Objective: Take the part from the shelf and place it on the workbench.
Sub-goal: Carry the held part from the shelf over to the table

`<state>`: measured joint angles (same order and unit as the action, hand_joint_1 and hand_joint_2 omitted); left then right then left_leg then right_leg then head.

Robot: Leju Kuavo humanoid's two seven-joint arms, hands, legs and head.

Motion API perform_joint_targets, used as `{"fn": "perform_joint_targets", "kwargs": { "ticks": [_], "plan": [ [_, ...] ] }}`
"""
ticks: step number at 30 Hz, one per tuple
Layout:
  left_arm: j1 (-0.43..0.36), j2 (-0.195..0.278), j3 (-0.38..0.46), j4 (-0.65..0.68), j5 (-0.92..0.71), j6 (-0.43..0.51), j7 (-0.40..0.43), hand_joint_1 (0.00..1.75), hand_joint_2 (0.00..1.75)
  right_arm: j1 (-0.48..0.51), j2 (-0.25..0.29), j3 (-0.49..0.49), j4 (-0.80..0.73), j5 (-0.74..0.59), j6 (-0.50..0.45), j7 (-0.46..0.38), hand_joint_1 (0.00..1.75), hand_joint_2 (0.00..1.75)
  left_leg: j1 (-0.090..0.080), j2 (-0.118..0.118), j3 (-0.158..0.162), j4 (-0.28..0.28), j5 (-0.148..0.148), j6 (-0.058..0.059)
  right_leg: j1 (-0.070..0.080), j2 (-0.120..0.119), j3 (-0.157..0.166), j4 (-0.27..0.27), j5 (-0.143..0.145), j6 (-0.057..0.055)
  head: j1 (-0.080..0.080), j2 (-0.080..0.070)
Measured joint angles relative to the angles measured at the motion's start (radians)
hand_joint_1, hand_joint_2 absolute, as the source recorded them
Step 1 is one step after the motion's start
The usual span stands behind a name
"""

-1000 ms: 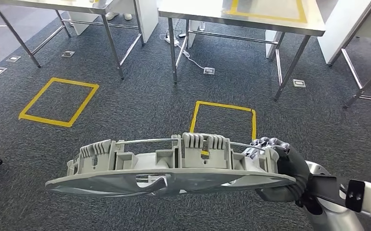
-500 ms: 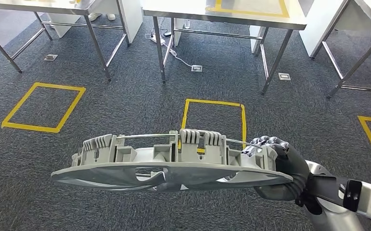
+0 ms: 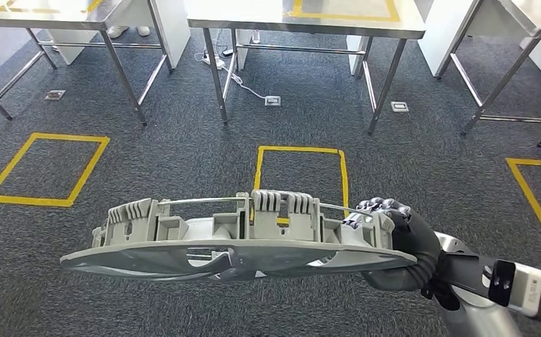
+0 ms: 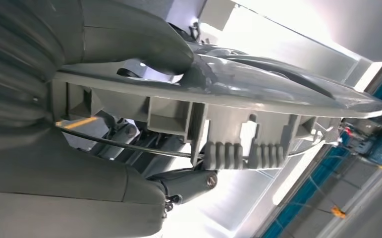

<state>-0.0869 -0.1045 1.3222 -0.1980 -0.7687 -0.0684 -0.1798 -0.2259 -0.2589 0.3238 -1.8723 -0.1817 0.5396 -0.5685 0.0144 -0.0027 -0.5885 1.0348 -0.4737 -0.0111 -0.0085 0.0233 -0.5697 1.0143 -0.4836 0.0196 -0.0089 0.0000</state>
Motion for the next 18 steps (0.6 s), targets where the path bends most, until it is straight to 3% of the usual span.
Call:
{"fn": "perform_joint_targets", "kwargs": {
  "ticks": [4,6,8,9,10,12,14,15,18],
  "plan": [
    [-0.001,-0.001,0.0,0.0,0.0,-0.003,0.0,0.0,1.75,-0.001,0.0,0.0,0.0,0.0,0.001,0.0,1.75,1.75,-0.003,0.002,0.004,-0.007,-0.001,0.031,-0.004,-0.003,-0.006,0.016,-0.013,0.024,0.003,0.0],
    [-0.002,0.0,0.0,0.0,0.0,-0.004,0.0,0.0,1.75,-0.002,0.0,0.0,0.0,-0.001,0.001,-0.001,1.75,1.75,-0.001,0.005,0.006,-0.01,-0.001,0.042,-0.005,-0.01,-0.048,0.108,-0.063,0.031,0.009,0.0],
    [-0.001,0.0,0.0,0.0,0.0,-0.004,0.0,0.0,1.75,0.0,0.0,0.0,0.002,-0.004,0.001,-0.003,1.75,1.75,-0.002,0.007,0.006,-0.009,-0.003,0.047,-0.006,-0.012,-0.121,0.247,-0.12,0.035,0.012,0.0],
    [0.0,0.0,0.0,0.0,0.0,-0.004,0.0,0.0,1.75,0.002,0.0,0.0,0.003,-0.005,0.001,-0.004,1.75,1.75,-0.003,0.008,0.007,-0.009,-0.004,0.047,-0.006,-0.012,-0.146,0.289,-0.127,0.036,0.012,0.0],
    [0.0,0.0,0.0,0.0,0.0,-0.004,0.0,0.0,1.75,0.003,0.0,0.0,0.005,-0.005,0.001,-0.004,1.75,1.75,-0.004,0.009,0.008,-0.009,-0.005,0.047,-0.006,-0.012,-0.152,0.291,-0.114,0.035,0.012,0.0],
    [0.0,0.0,0.0,0.0,0.0,-0.004,0.0,0.0,1.75,0.004,0.0,0.0,0.006,-0.006,0.001,-0.005,1.75,1.75,-0.004,0.009,0.014,-0.008,-0.009,0.044,-0.005,-0.016,-0.102,0.179,-0.042,0.028,0.013,0.0],
    [-0.001,-0.001,0.0,0.0,-0.001,-0.004,0.0,0.0,1.75,0.002,0.0,0.0,0.006,-0.008,0.002,-0.007,1.75,1.75,-0.007,0.009,0.019,-0.007,-0.015,0.036,0.0,-0.026,-0.04,0.047,0.008,0.017,0.015,0.0],
    [-0.001,-0.001,0.0,0.0,-0.002,-0.004,0.0,0.0,1.75,0.001,0.0,0.0,0.006,-0.008,0.002,-0.009,1.75,1.75,-0.008,0.009,0.02,-0.007,-0.017,0.03,0.003,-0.029,-0.025,0.014,0.015,0.012,0.016,0.0],
    [-0.001,0.001,0.0,0.0,-0.006,-0.004,0.0,0.0,1.75,0.001,-0.001,-0.001,0.006,-0.01,0.003,-0.013,1.75,1.75,-0.008,0.012,0.024,-0.01,-0.02,0.011,0.004,-0.025,-0.02,0.0,0.014,-0.003,0.015,0.0]
  ]
}}
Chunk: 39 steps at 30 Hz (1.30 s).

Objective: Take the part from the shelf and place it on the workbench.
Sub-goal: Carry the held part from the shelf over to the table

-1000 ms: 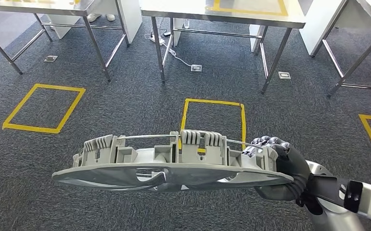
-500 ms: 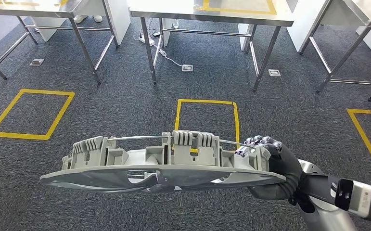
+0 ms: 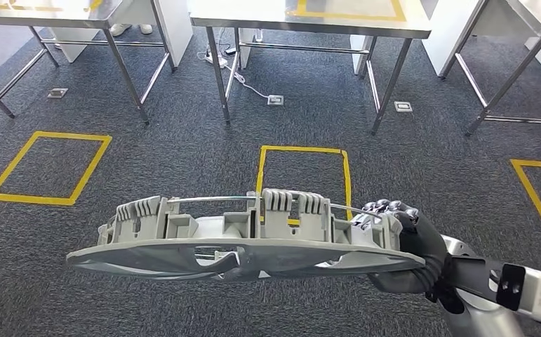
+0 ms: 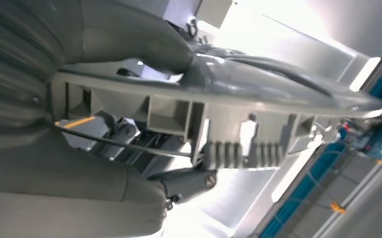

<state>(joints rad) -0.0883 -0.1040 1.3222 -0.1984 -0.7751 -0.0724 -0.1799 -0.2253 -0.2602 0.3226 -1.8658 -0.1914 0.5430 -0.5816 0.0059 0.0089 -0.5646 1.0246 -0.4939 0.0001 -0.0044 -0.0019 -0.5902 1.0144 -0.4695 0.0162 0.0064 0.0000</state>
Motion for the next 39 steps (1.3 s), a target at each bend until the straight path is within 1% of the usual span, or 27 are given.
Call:
{"fn": "perform_joint_targets", "kwargs": {
  "ticks": [2,3,5,6,7,8,10,11,12,15,17,18,20,21,22,23,25,26,27,29,32,33,34,36,37,38,39],
  "plan": [
    [-0.001,0.0,0.0,0.0,-0.002,0.0,0.0,0.0,1.75,-0.001,0.0,0.0,0.0,0.0,0.0,-0.002,1.75,1.75,0.001,0.0,-0.013,0.035,-0.023,-0.01,-0.006,0.002,0.007,-0.007,0.002,-0.011,-0.004,0.0],
    [-0.001,0.0,0.0,0.0,-0.003,0.0,0.0,0.0,1.75,-0.001,0.0,0.0,0.0,0.0,0.0,-0.003,1.75,1.75,0.002,-0.001,-0.035,0.083,-0.049,-0.013,-0.008,0.002,0.011,-0.009,0.001,-0.016,-0.007,0.0],
    [0.0,0.0,0.0,0.0,-0.006,0.0,0.0,0.0,1.75,0.0,0.0,0.0,0.001,0.0,0.0,-0.004,1.75,1.75,0.004,-0.002,-0.104,0.217,-0.107,-0.019,-0.007,0.003,0.014,-0.008,-0.002,-0.021,-0.012,0.0],
    [0.001,0.0,0.0,0.0,-0.007,0.0,0.0,0.0,1.75,0.0,0.0,0.0,0.003,0.0,0.001,-0.004,1.75,1.75,0.004,-0.002,-0.131,0.265,-0.119,-0.021,-0.007,0.004,0.015,-0.008,-0.004,-0.022,-0.013,0.0],
    [0.002,0.0,0.0,0.0,-0.008,0.0,0.0,0.0,1.75,0.001,0.0,0.0,0.004,0.001,0.001,-0.004,1.75,1.75,0.005,-0.002,-0.143,0.277,-0.109,-0.022,-0.007,0.006,0.017,-0.007,-0.006,-0.022,-0.014,0.0],
    [0.002,0.0,0.0,0.0,-0.008,0.0,0.0,0.0,1.75,0.001,0.0,0.0,0.006,0.001,0.002,-0.004,1.75,1.75,0.006,-0.002,-0.135,0.251,-0.081,-0.022,-0.007,0.008,0.02,-0.007,-0.008,-0.02,-0.015,0.0],
    [0.002,0.001,0.0,0.0,-0.008,0.0,0.0,0.0,1.75,0.0,0.0,0.0,0.007,0.003,0.002,-0.005,1.75,1.75,0.008,-0.004,-0.078,0.121,-0.008,-0.021,-0.007,0.011,0.027,-0.004,-0.016,-0.012,-0.016,0.0],
    [0.002,0.001,0.0,0.0,-0.008,0.0,0.0,0.0,1.75,0.0,0.0,0.0,0.007,0.003,0.002,-0.005,1.75,1.75,0.008,-0.005,-0.051,0.063,0.014,-0.017,-0.006,0.013,0.029,-0.001,-0.02,-0.007,-0.017,0.0],
    [0.001,0.0,0.0,0.0,-0.009,0.0,0.0,0.0,1.75,-0.001,0.0,0.0,0.007,0.005,0.001,-0.005,1.75,1.75,0.007,-0.007,-0.035,0.026,0.023,-0.012,-0.004,0.014,0.029,0.001,-0.023,-0.001,-0.017,0.0],
    [0.001,0.0,0.0,0.0,-0.01,0.0,0.0,0.0,1.75,-0.002,0.0,0.0,0.007,0.009,-0.001,-0.005,1.75,1.75,0.003,-0.008,-0.028,0.008,0.021,0.009,-0.004,0.016,0.029,0.0,-0.026,0.016,-0.015,0.0],
    [0.001,-0.001,0.0,0.0,-0.01,0.0,0.0,0.0,1.75,-0.002,0.001,0.0,0.007,0.01,-0.002,-0.005,1.75,1.75,0.005,-0.008,-0.025,0.004,0.021,0.023,-0.007,0.012,0.017,0.031,-0.045,0.027,-0.012,0.0],
    [0.0,-0.002,0.0,0.0,-0.01,0.0,0.0,0.0,1.75,-0.003,0.001,0.0,0.007,0.011,-0.002,-0.005,1.75,1.75,0.007,-0.007,-0.023,0.002,0.021,0.029,-0.008,0.01,-0.004,0.076,-0.068,0.031,-0.01,0.0],
    [0.0,-0.001,0.0,0.0,-0.01,0.0,0.0,0.0,1.75,-0.002,0.001,0.0,0.009,0.012,-0.003,-0.005,1.75,1.75,0.006,-0.006,-0.022,0.002,0.017,0.036,-0.008,0.008,-0.077,0.212,-0.126,0.035,-0.005,0.0],
    [0.0,-0.001,0.0,0.0,-0.01,0.0,0.0,0.0,1.75,-0.002,0.002,0.001,0.011,0.013,-0.003,-0.005,1.75,1.75,0.006,-0.006,-0.021,0.002,0.015,0.037,-0.008,0.008,-0.111,0.269,-0.141,0.037,-0.005,0.0],
    [0.001,-0.001,0.0,0.0,-0.01,0.0,0.0,0.0,1.75,-0.002,0.002,0.001,0.013,0.014,-0.003,-0.004,1.75,1.75,0.005,-0.006,-0.019,0.003,0.013,0.037,-0.008,0.008,-0.13,0.293,-0.137,0.036,-0.004,0.0],
    [0.001,-0.002,0.0,0.0,-0.01,0.0,0.0,0.0,1.75,-0.002,0.002,0.002,0.015,0.014,-0.002,-0.004,1.75,1.75,0.005,-0.006,-0.015,0.003,0.011,0.036,-0.008,0.008,-0.128,0.276,-0.112,0.034,-0.004,0.0],
    [0.001,-0.004,0.0,0.0,-0.01,0.0,0.0,0.0,1.75,-0.005,0.003,0.002,0.016,0.015,-0.002,-0.004,1.75,1.75,0.005,-0.006,-0.004,0.003,0.004,0.031,-0.007,0.004,-0.072,0.143,-0.033,0.026,-0.001,0.0],
    [0.001,-0.005,0.0,0.0,-0.01,0.0,0.0,0.0,1.75,-0.008,0.004,0.002,0.017,0.015,-0.002,-0.004,1.75,1.75,0.003,-0.007,0.0,0.004,-0.001,0.027,-0.004,0.001,-0.041,0.076,-0.006,0.021,0.001,0.0],
    [0.0,-0.006,0.0,0.0,-0.011,0.0,0.0,0.0,1.75,-0.012,0.005,0.002,0.017,0.015,-0.002,-0.004,1.75,1.75,0.002,-0.006,0.002,0.004,-0.004,0.021,-0.001,-0.001,-0.021,0.029,0.008,0.016,0.002,0.0],
    [0.0,-0.006,0.0,0.0,-0.011,0.0,0.0,0.0,1.75,-0.016,0.006,0.002,0.019,0.015,-0.003,-0.004,1.75,1.75,0.001,-0.006,0.005,0.0,-0.008,0.008,0.005,-0.001,-0.011,0.006,0.004,0.005,0.002,0.0],
    [-0.001,-0.006,0.0,0.0,-0.011,0.001,0.0,0.0,1.75,-0.019,0.007,0.003,0.02,0.015,-0.003,-0.004,1.75,1.75,0.002,-0.004,0.003,0.017,-0.023,-0.009,-0.002,0.004,0.0,-0.004,0.004,-0.012,-0.001,0.0],
    [-0.002,-0.006,0.0,0.0,-0.011,0.001,0.0,0.0,1.75,-0.02,0.008,0.003,0.02,0.014,-0.004,-0.005,1.75,1.75,0.002,-0.005,-0.013,0.054,-0.042,-0.013,-0.005,0.003,0.006,-0.007,0.003,-0.018,-0.004,0.0],
    [-0.001,-0.006,0.0,0.0,-0.011,0.001,0.0,0.0,1.75,-0.02,0.008,0.004,0.02,0.014,-0.005,-0.005,1.75,1.75,0.004,-0.006,-0.042,0.114,-0.069,-0.016,-0.005,0.003,0.011,-0.008,0.0,-0.023,-0.007,0.0],
    [0.001,-0.007,0.0,0.0,-0.012,0.001,0.0,0.0,1.75,-0.02,0.01,0.006,0.022,0.014,-0.006,-0.005,1.75,1.75,0.005,-0.006,-0.118,0.249,-0.119,-0.021,-0.004,0.003,0.018,-0.008,-0.008,-0.028,-0.011,0.0],
    [0.002,-0.007,0.0,0.0,-0.012,0.002,0.0,0.0,1.75,-0.019,0.01,0.007,0.024,0.014,-0.006,-0.005,1.75,1.75,0.005,-0.006,-0.144,0.285,-0.12,-0.022,-0.004,0.005,0.023,-0.008,-0.012,-0.028,-0.012,0.0],
    [0.003,-0.007,0.0,0.0,-0.012,0.002,0.0,0.0,1.75,-0.019,0.01,0.007,0.025,0.014,-0.006,-0.005,1.75,1.75,0.005,-0.006,-0.15,0.28,-0.099,-0.022,-0.004,0.007,0.028,-0.008,-0.017,-0.027,-0.013,0.0],
    [0.003,-0.006,0.0,0.0,-0.012,0.003,0.0,0.0,1.75,-0.019,0.01,0.008,0.026,0.014,-0.006,-0.005,1.75,1.75,0.005,-0.006,-0.137,0.237,-0.061,-0.021,-0.004,0.008,0.036,-0.007,-0.022,-0.025,-0.014,0.0]
  ]
}}
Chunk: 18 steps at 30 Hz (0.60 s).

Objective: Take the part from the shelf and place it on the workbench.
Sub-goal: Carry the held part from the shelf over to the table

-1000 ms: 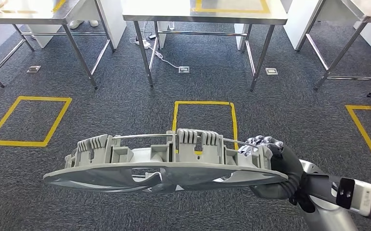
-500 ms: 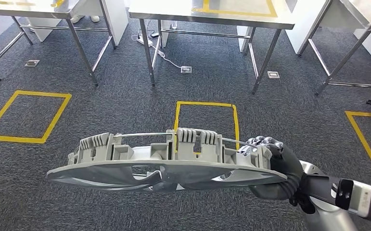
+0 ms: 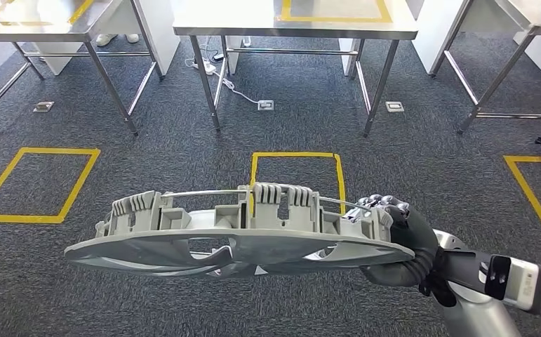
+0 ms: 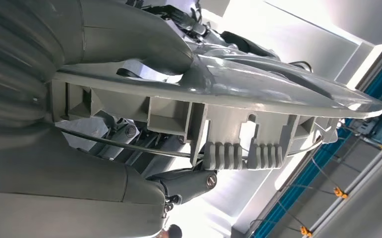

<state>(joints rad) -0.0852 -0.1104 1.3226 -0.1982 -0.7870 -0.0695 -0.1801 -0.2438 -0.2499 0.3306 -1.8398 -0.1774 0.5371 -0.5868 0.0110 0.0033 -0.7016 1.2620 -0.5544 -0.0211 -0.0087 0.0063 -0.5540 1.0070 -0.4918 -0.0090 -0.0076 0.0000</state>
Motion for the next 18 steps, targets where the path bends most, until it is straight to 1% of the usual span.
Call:
{"fn": "perform_joint_targets", "kwargs": {
  "ticks": [1,2,3,4,5,7,8,9,10,11,12,13,14,15,16,17,18],
  "plan": [
    [0.0,0.0,0.0,0.0,0.0,0.0,0.0,0.0,1.75,0.0,0.0,0.0,0.0,0.0,0.0,0.0,1.75,1.75,0.0,0.0,0.028,-0.071,0.046,0.002,0.0,0.001,0.008,0.0,-0.006,0.003,-0.001,0.0],
    [0.0,0.001,0.0,0.0,0.0,0.001,0.0,0.0,1.75,-0.001,0.0,0.0,0.0,0.0,0.0,-0.001,1.75,1.75,-0.001,-0.001,0.058,-0.14,0.078,0.005,0.002,0.002,0.015,0.002,-0.014,0.008,-0.002,0.0],
    [0.0,0.001,0.0,0.0,-0.001,0.001,0.0,0.0,1.75,-0.001,0.0,0.0,0.0,0.0,-0.001,-0.001,1.75,1.75,-0.002,-0.001,0.081,-0.192,0.097,0.01,0.004,0.003,0.019,0.003,-0.019,0.013,-0.003,0.0],
    [0.0,0.001,0.0,0.0,-0.001,0.001,0.0,0.0,1.75,-0.002,0.0,0.001,0.001,0.0,-0.001,-0.002,1.75,1.75,-0.003,-0.002,0.093,-0.221,0.102,0.016,0.006,0.004,0.021,0.004,-0.024,0.018,-0.003,0.0],
    [-0.001,0.001,0.0,0.0,-0.003,0.001,0.0,0.0,1.75,-0.003,0.0,0.001,0.001,0.0,-0.002,-0.002,1.75,1.75,-0.005,-0.002,0.097,-0.229,0.095,0.022,0.007,0.005,0.022,0.003,-0.027,0.024,-0.002,0.0],
    [-0.001,0.001,0.0,0.0,-0.007,0.001,-0.002,0.0,1.75,-0.004,0.0,0.002,0.001,0.0,-0.006,-0.002,1.75,1.75,-0.005,-0.003,0.1,-0.233,0.092,0.035,0.004,0.004,0.024,0.003,-0.033,0.036,-0.001,0.0],
    [-0.001,0.0,0.0,0.0,-0.01,0.001,-0.003,0.0,1.75,-0.006,0.0,0.003,0.001,0.0,-0.008,-0.001,1.75,1.75,-0.004,-0.003,0.104,-0.236,0.09,0.042,0.003,0.002,0.02,0.016,-0.04,0.042,0.0,0.0],
    [-0.002,0.0,0.0,0.0,-0.012,0.001,-0.004,0.0,1.75,-0.009,0.0,0.003,0.001,0.0,-0.01,-0.001,1.75,1.75,-0.002,-0.002,0.108,-0.239,0.089,0.048,0.002,0.001,0.005,0.05,-0.057,0.047,0.002,0.0],
    [-0.002,0.0,0.0,0.0,-0.013,0.001,-0.005,0.0,1.75,-0.011,0.0,0.003,0.001,-0.001,-0.012,0.0,1.75,1.75,0.0,-0.002,0.112,-0.241,0.086,0.053,0.0,-0.001,-0.024,0.105,-0.08,0.052,0.005,0.0],
    [-0.002,0.001,0.0,-0.001,-0.014,0.001,-0.006,0.0,1.75,-0.013,0.0,0.004,0.001,-0.001,-0.014,0.0,1.75,1.75,0.0,-0.002,0.116,-0.241,0.082,0.056,0.0,-0.001,-0.066,0.177,-0.107,0.055,0.007,0.0],
    [-0.002,0.001,0.0,-0.001,-0.014,0.001,-0.006,0.0,1.75,-0.014,0.0,0.005,0.001,-0.001,-0.015,0.001,1.75,1.75,0.0,-0.001,0.119,-0.241,0.078,0.058,-0.001,-0.001,-0.111,0.246,-0.128,0.058,0.009,0.0],
    [-0.002,0.001,0.0,-0.001,-0.014,0.001,-0.006,0.0,1.75,-0.014,0.0,0.006,0.002,-0.001,-0.016,0.002,1.75,1.75,0.0,-0.001,0.124,-0.24,0.073,0.058,-0.002,-0.001,-0.145,0.291,-0.132,0.059,0.009,0.0],
    [-0.002,0.002,0.0,-0.001,-0.015,0.001,-0.006,0.0,1.75,-0.015,0.0,0.008,0.002,-0.001,-0.017,0.003,1.75,1.75,0.0,-0.002,0.13,-0.24,0.067,0.057,-0.002,-0.001,-0.162,0.3,-0.113,0.06,0.011,0.0],
    [-0.001,0.001,0.0,-0.001,-0.015,0.001,-0.006,0.0,1.75,-0.016,0.0,0.009,0.003,-0.001,-0.018,0.004,1.75,1.75,0.0,-0.003,0.139,-0.24,0.061,0.055,-0.003,-0.002,-0.158,0.266,-0.074,0.058,0.012,0.0],
    [-0.001,0.001,0.0,-0.001,-0.015,0.001,-0.006,0.0,1.75,-0.019,0.0,0.009,0.003,-0.002,-0.019,0.004,1.75,1.75,0.0,-0.003,0.149,-0.239,0.053,0.052,-0.003,-0.003,-0.137,0.201,-0.022,0.056,0.014,0.0],
    [-0.001,0.001,0.0,-0.001,-0.015,0.001,-0.006,0.0,1.75,-0.022,0.0,0.01,0.004,-0.003,-0.02,0.003,1.75,1.75,-0.001,-0.004,0.158,-0.239,0.046,0.049,-0.002,-0.004,-0.11,0.131,0.018,0.052,0.015,0.0],
    [-0.002,0.001,0.0,-0.001,-0.015,0.001,-0.006,0.0,1.75,-0.026,0.001,0.011,0.004,-0.004,-0.021,0.003,1.75,1.75,-0.003,-0.004,0.163,-0.238,0.039,0.043,0.001,-0.006,-0.086,0.073,0.042,0.046,0.017,0.0]
  ]
}}
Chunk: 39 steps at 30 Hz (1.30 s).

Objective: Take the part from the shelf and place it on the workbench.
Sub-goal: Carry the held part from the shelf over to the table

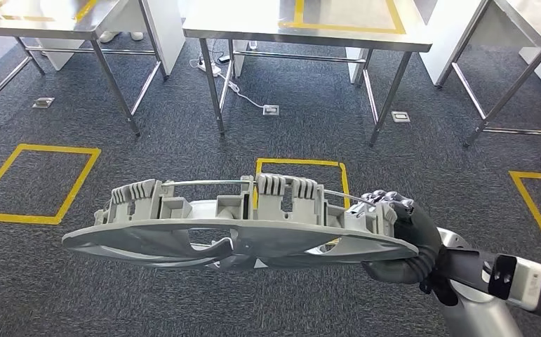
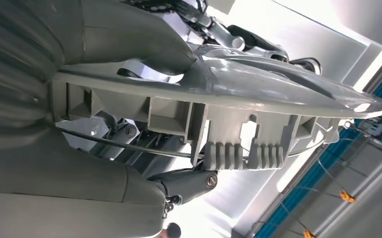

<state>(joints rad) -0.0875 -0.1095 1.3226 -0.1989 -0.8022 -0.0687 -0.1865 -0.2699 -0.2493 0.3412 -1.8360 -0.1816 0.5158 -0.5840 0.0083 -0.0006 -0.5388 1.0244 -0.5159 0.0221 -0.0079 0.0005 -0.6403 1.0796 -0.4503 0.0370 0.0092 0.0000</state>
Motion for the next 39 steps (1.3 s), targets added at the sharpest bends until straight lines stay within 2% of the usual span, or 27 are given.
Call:
{"fn": "perform_joint_targets", "kwargs": {
  "ticks": [1,2,4,6,7,9,10,11,12,14,15,16,19,21,22,23,25,26,27,28,29,30,31,33,36,37,39],
  "plan": [
    [-0.001,0.0,0.0,0.0,0.0,0.0,0.0,0.0,1.75,-0.003,0.001,0.001,0.0,-0.002,-0.001,-0.001,1.75,1.75,-0.001,0.0,0.003,0.0,-0.006,-0.006,0.003,-0.001,0.015,-0.037,0.008,-0.006,0.001,0.0],
    [-0.001,0.001,0.0,0.0,0.0,0.0,0.0,0.0,1.75,-0.004,0.001,0.002,0.0,-0.003,-0.002,-0.001,1.75,1.75,-0.002,0.0,0.004,-0.002,-0.01,-0.012,0.006,-0.001,0.021,-0.05,0.002,-0.013,0.001,0.0],
    [-0.002,0.002,0.0,-0.001,0.0,0.0,0.0,0.0,1.75,-0.005,0.004,0.006,0.0,-0.005,-0.005,-0.001,1.75,1.75,-0.002,0.002,0.011,-0.008,-0.016,-0.025,0.005,0.002,0.026,-0.057,-0.004,-0.026,0.0,0.0],
    [-0.004,0.003,0.0,-0.001,-0.001,0.0,0.0,0.0,1.75,-0.007,0.007,0.01,-0.001,-0.005,-0.008,-0.001,1.75,1.75,-0.001,0.003,0.004,0.025,-0.036,-0.036,0.0,0.003,0.04,-0.065,-0.009,-0.039,-0.003,0.0],
    [-0.004,0.004,0.0,-0.001,-0.001,0.0,0.0,0.0,1.75,-0.007,0.01,0.011,-0.001,-0.004,-0.011,-0.001,1.75,1.75,0.0,0.003,-0.018,0.071,-0.057,-0.04,-0.002,0.003,0.049,-0.068,-0.012,-0.045,-0.007,0.0],
    [-0.003,0.003,0.0,-0.001,-0.001,0.0,0.0,0.0,1.75,-0.008,0.014,0.014,-0.001,-0.003,-0.014,0.0,1.75,1.75,0.001,0.003,-0.097,0.207,-0.106,-0.047,0.0,0.005,0.061,-0.068,-0.024,-0.052,-0.013,0.0],
    [-0.001,0.003,0.0,-0.001,-0.002,0.0,0.0,0.0,1.75,-0.007,0.016,0.016,-0.001,-0.003,-0.015,0.0,1.75,1.75,0.001,0.003,-0.134,0.259,-0.114,-0.049,0.001,0.007,0.068,-0.068,-0.03,-0.053,-0.014,0.0],
    [0.0,0.003,0.0,-0.001,-0.002,0.0,0.0,0.0,1.75,-0.006,0.016,0.018,-0.001,-0.002,-0.016,0.0,1.75,1.75,0.001,0.003,-0.157,0.279,-0.102,-0.049,0.001,0.011,0.075,-0.067,-0.036,-0.052,-0.015,0.0],
    [0.001,0.003,0.0,-0.001,-0.002,0.0,0.0,0.0,1.75,-0.005,0.017,0.019,-0.001,-0.001,-0.016,0.0,1.75,1.75,0.001,0.002,-0.16,0.257,-0.068,-0.049,0.001,0.016,0.085,-0.067,-0.043,-0.051,-0.016,0.0],
    [0.002,0.004,0.0,-0.001,-0.002,0.0,0.0,0.0,1.75,-0.005,0.019,0.023,-0.001,-0.001,-0.017,-0.001,1.75,1.75,0.002,-0.004,-0.123,0.13,0.028,-0.043,0.001,0.023,0.105,-0.067,-0.059,-0.046,-0.018,0.0],
    [0.003,0.004,0.0,-0.001,-0.002,0.0,0.0,0.0,1.75,-0.005,0.021,0.024,-0.001,0.0,-0.017,-0.002,1.75,1.75,0.001,-0.01,-0.099,0.067,0.058,-0.039,0.002,0.028,0.111,-0.065,-0.067,-0.042,-0.019,0.0],
    [0.003,0.004,0.0,-0.001,-0.002,0.0,0.0,0.0,1.75,-0.006,0.022,0.026,-0.001,0.0,-0.017,-0.002,1.75,1.75,0.001,-0.016,-0.083,0.027,0.072,-0.035,0.004,0.032,0.114,-0.065,-0.073,-0.037,-0.019,0.0],
    [0.001,0.004,0.0,-0.001,-0.001,0.0,0.0,0.0,1.75,-0.004,0.025,0.031,-0.003,0.005,-0.019,-0.003,1.75,1.75,-0.002,-0.017,-0.07,0.007,0.062,-0.016,0.003,0.04,0.116,-0.068,-0.082,-0.019,-0.018,0.0],
    [0.0,0.002,0.0,-0.001,-0.001,0.0,0.0,0.0,1.75,-0.002,0.025,0.032,-0.006,0.008,-0.021,-0.005,1.75,1.75,0.001,-0.011,-0.06,0.0,0.057,-0.001,0.002,0.031,0.11,-0.043,-0.098,-0.006,-0.016,0.0],
    [0.0,0.002,0.0,-0.001,0.0,0.0,0.0,0.0,1.75,0.0,0.025,0.033,-0.008,0.009,-0.023,-0.008,1.75,1.75,0.003,-0.008,-0.054,-0.003,0.055,0.005,0.002,0.024,0.091,-0.004,-0.114,-0.001,-0.014,0.0],
    [0.0,0.002,0.0,-0.002,0.0,0.0,0.0,0.0,1.75,0.001,0.026,0.033,-0.009,0.011,-0.025,-0.011,1.75,1.75,0.003,-0.005,-0.049,-0.004,0.05,0.009,0.001,0.017,0.057,0.058,-0.137,0.003,-0.011,0.0],
    [0.001,0.002,0.0,-0.002,0.001,0.0,-0.001,0.0,1.75,0.009,0.028,0.035,-0.01,0.016,-0.027,-0.015,1.75,1.75,0.003,0.001,-0.041,-0.004,0.04,0.012,-0.002,0.014,-0.03,0.188,-0.175,0.009,-0.009,0.0],
    [0.002,0.002,0.0,-0.002,0.001,0.0,-0.002,0.0,1.75,0.012,0.029,0.037,-0.01,0.019,-0.028,-0.016,1.75,1.75,0.003,0.004,-0.035,-0.003,0.034,0.011,-0.003,0.014,-0.061,0.221,-0.171,0.01,-0.008,0.0],
    [0.002,0.002,0.0,-0.002,0.0,0.0,-0.002,0.0,1.75,0.015,0.029,0.038,-0.01,0.023,-0.028,-0.016,1.75,1.75,0.003,0.007,-0.028,-0.003,0.027,0.01,-0.003,0.012,-0.072,0.214,-0.144,0.01,-0.008,0.0],
    [0.002,0.001,0.0,-0.002,0.0,-0.001,-0.002,0.0,1.75,0.016,0.03,0.038,-0.012,0.025,-0.028,-0.016,1.75,1.75,0.003,0.01,-0.018,-0.003,0.02,0.008,-0.004,0.008,-0.062,0.168,-0.1,0.008,-0.008,0.0],
    [0.002,0.0,0.0,-0.001,0.0,-0.001,-0.002,0.0,1.75,0.016,0.03,0.039,-0.014,0.027,-0.028,-0.015,1.75,1.75,0.003,0.014,-0.008,-0.003,0.012,0.005,-0.003,-0.001,-0.038,0.098,-0.05,0.005,-0.006,0.0],
    [0.002,0.0,0.0,-0.001,-0.001,-0.001,-0.003,0.0,1.75,0.016,0.031,0.039,-0.016,0.027,-0.028,-0.015,1.75,1.75,0.001,0.016,0.001,-0.002,0.004,0.0,0.001,-0.014,-0.012,0.03,-0.016,0.0,-0.005,0.0],
    [0.001,0.0,0.0,-0.002,-0.001,-0.001,-0.003,0.0,1.75,0.015,0.032,0.039,-0.018,0.027,-0.028,-0.015,1.75,1.75,-0.002,0.019,0.007,-0.001,-0.003,-0.005,0.003,-0.024,0.008,-0.02,0.003,-0.006,-0.004,0.0],
    [0.001,0.001,0.0,-0.002,-0.001,-0.001,-0.003,0.0,1.75,0.015,0.037,0.039,-0.021,0.028,-0.028,-0.014,1.75,1.75,-0.005,0.027,0.013,-0.004,-0.013,-0.017,0.011,-0.029,0.02,-0.051,-0.001,-0.02,-0.004,0.0],
    [-0.002,0.002,0.0,-0.002,-0.002,-0.001,-0.003,0.0,1.75,0.015,0.04,0.039,-0.027,0.028,-0.028,-0.013,1.75,1.75,-0.003,0.034,0.022,0.006,-0.031,-0.034,0.006,-0.013,0.033,-0.058,-0.006,-0.04,-0.007,0.0],
    [-0.002,0.002,0.0,-0.002,-0.002,-0.002,-0.003,0.0,1.75,0.014,0.041,0.039,-0.029,0.028,-0.029,-0.012,1.75,1.75,-0.002,0.029,0.009,0.04,-0.049,-0.039,0.003,-0.009,0.041,-0.061,-0.008,-0.046,-0.01,0.0],
    [-0.002,0.002,0.0,-0.002,-0.002,-0.003,-0.004,0.0,1.75,0.014,0.047,0.039,-0.031,0.028,-0.029,-0.011,1.75,1.75,0.001,0.015,-0.061,0.168,-0.102,-0.046,0.002,-0.001,0.051,-0.062,-0.015,-0.055,-0.016,0.0]
  ]
}}
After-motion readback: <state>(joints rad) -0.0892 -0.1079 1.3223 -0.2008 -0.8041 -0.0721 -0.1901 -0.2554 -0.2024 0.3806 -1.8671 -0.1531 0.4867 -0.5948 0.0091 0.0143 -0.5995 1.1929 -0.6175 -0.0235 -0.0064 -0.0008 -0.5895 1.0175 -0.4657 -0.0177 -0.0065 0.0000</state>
